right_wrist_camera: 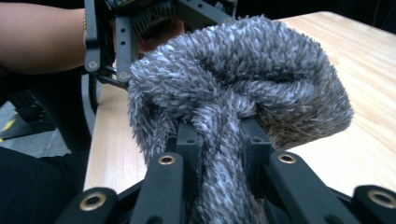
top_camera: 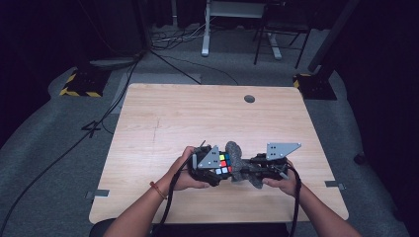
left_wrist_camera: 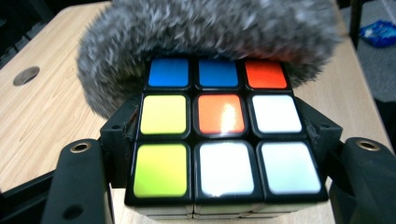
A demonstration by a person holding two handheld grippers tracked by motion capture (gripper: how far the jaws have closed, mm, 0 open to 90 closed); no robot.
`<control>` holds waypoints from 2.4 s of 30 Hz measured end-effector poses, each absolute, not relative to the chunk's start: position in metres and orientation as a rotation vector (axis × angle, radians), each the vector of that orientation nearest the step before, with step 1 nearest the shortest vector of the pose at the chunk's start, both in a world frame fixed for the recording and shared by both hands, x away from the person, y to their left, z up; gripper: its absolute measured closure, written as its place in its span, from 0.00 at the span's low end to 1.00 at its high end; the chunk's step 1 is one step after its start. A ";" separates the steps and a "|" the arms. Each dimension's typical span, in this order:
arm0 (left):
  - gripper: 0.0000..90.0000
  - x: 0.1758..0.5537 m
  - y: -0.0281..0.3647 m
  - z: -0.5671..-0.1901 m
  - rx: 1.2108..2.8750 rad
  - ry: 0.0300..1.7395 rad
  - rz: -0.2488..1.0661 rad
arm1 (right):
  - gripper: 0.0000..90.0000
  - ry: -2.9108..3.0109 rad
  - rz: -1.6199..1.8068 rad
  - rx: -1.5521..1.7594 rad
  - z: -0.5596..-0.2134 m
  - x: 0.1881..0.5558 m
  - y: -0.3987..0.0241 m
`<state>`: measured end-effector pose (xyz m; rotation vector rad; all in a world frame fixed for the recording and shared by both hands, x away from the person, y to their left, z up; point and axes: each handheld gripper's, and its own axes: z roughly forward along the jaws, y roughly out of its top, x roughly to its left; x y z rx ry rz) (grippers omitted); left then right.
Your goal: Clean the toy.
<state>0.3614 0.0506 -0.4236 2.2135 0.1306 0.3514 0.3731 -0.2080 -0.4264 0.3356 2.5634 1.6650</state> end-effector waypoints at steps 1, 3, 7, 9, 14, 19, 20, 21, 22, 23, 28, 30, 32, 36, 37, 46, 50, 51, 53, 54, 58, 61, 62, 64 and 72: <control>0.36 0.361 0.050 -0.424 2.223 0.131 0.359 | 0.83 2.558 1.667 0.332 -0.426 0.372 -0.207; 0.36 0.361 0.048 -0.425 2.245 0.128 0.367 | 0.83 2.549 1.649 0.316 -0.424 0.370 -0.206; 0.37 0.361 0.047 -0.426 2.261 0.131 0.371 | 0.84 2.536 1.624 0.305 -0.421 0.367 -0.204; 0.37 0.361 0.048 -0.425 2.258 0.130 0.372 | 0.84 2.533 1.578 0.308 -0.421 0.366 -0.204; 0.37 0.359 0.052 -0.418 2.186 0.106 0.324 | 0.84 2.549 1.511 0.343 -0.424 0.368 -0.204; 0.37 0.357 0.054 -0.412 2.145 0.087 0.316 | 0.84 2.599 1.418 0.383 -0.435 0.372 -0.201; 0.37 0.357 0.054 -0.412 2.141 0.091 0.309 | 0.84 2.600 1.425 0.382 -0.436 0.372 -0.201; 0.37 0.357 0.054 -0.413 2.144 0.090 0.311 | 0.84 2.596 1.441 0.379 -0.435 0.372 -0.202; 0.37 0.358 0.054 -0.414 2.153 0.097 0.316 | 0.84 2.581 1.455 0.370 -0.433 0.371 -0.202; 0.37 0.358 0.052 -0.416 2.170 0.103 0.321 | 0.84 2.568 1.478 0.356 -0.431 0.370 -0.203; 0.37 0.359 0.047 -0.421 2.207 0.125 0.343 | 0.84 2.530 1.519 0.345 -0.426 0.366 -0.201; 0.37 0.359 0.047 -0.421 2.211 0.132 0.355 | 0.84 2.519 1.542 0.351 -0.425 0.366 -0.202; 0.37 0.360 0.047 -0.422 2.208 0.150 0.347 | 0.84 2.489 1.532 0.353 -0.422 0.363 -0.201; 0.37 0.361 0.042 -0.425 2.252 0.139 0.367 | 0.85 2.464 1.548 0.312 -0.415 0.357 -0.197; 0.37 0.361 0.042 -0.425 2.252 0.139 0.367 | 0.85 2.464 1.532 0.298 -0.414 0.355 -0.195; 0.37 0.359 0.046 -0.420 2.245 0.134 0.387 | 0.85 2.478 1.451 0.339 -0.416 0.359 -0.197; 0.37 0.360 0.053 -0.415 2.198 0.137 0.375 | 0.85 2.524 1.421 0.413 -0.430 0.367 -0.200; 0.37 0.360 0.054 -0.415 2.198 0.138 0.375 | 0.85 2.534 1.414 0.416 -0.433 0.367 -0.199; 0.37 0.361 0.056 -0.415 2.188 0.142 0.370 | 0.85 2.554 1.375 0.424 -0.438 0.370 -0.197; 0.37 0.361 0.057 -0.415 2.186 0.140 0.368 | 0.85 2.558 1.369 0.428 -0.440 0.371 -0.197; 0.37 0.359 0.052 -0.418 2.227 0.131 0.403 | 0.85 2.529 1.457 0.423 -0.434 0.369 -0.201; 0.37 0.357 0.045 -0.423 2.256 0.115 0.401 | 0.85 2.501 1.500 0.352 -0.424 0.359 -0.196; 0.37 0.358 0.044 -0.423 2.257 0.114 0.409 | 0.85 2.489 1.485 0.341 -0.422 0.357 -0.194; 0.37 0.358 0.046 -0.422 2.237 0.123 0.401 | 0.85 2.486 1.453 0.362 -0.422 0.359 -0.195; 0.37 0.359 0.048 -0.419 2.206 0.139 0.379 | 0.85 2.526 1.391 0.480 -0.433 0.372 -0.200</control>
